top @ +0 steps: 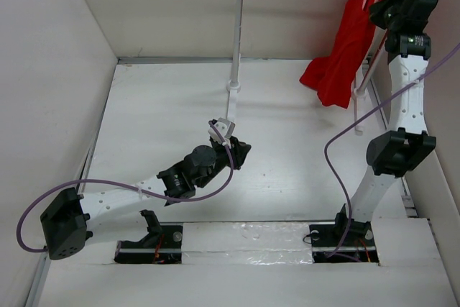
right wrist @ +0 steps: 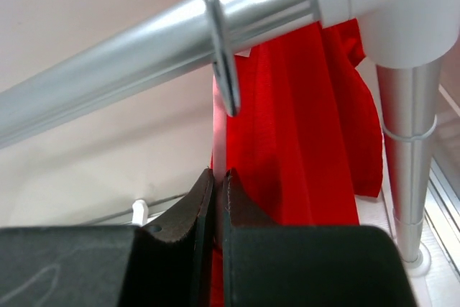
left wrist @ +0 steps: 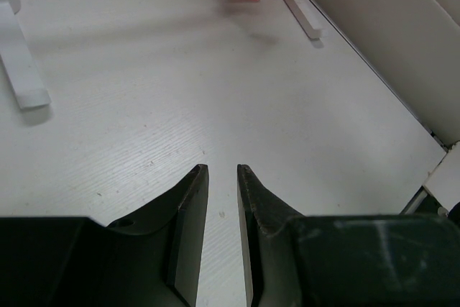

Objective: Place the t-shirt on the hanger
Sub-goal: Place the hanger at the clothesline.

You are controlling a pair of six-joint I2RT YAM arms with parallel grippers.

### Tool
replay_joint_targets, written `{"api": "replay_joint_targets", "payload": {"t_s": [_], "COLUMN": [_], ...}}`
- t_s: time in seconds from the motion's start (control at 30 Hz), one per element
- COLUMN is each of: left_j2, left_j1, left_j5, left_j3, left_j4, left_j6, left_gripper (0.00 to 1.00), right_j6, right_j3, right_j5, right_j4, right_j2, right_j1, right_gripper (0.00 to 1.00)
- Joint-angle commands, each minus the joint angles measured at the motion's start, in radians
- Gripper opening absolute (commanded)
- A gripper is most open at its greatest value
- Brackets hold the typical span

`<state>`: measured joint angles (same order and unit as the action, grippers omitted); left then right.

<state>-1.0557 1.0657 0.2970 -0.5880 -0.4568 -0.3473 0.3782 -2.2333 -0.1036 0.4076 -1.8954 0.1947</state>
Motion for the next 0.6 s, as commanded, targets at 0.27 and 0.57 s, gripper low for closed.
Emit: {"api": "replay_joint_targets", "payload": {"t_s": [0.27, 0.57], "left_j2": [-0.020, -0.029], "left_j1": [0.004, 0.004], "left_j5": [-0.001, -0.007], "left_j3": [-0.010, -0.015], "left_j4": [-0.054, -0.054], "left_j6": [0.013, 0.010], "left_gripper": [0.20, 0.20], "right_j6": [0.002, 0.043], "right_j3": [-0.083, 0.122], "right_j5": [0.093, 0.097], "right_j4": [-0.064, -0.186], "right_j2": [-0.060, 0.059], "right_j1": [0.023, 0.043], "right_gripper": [0.00, 0.07]}}
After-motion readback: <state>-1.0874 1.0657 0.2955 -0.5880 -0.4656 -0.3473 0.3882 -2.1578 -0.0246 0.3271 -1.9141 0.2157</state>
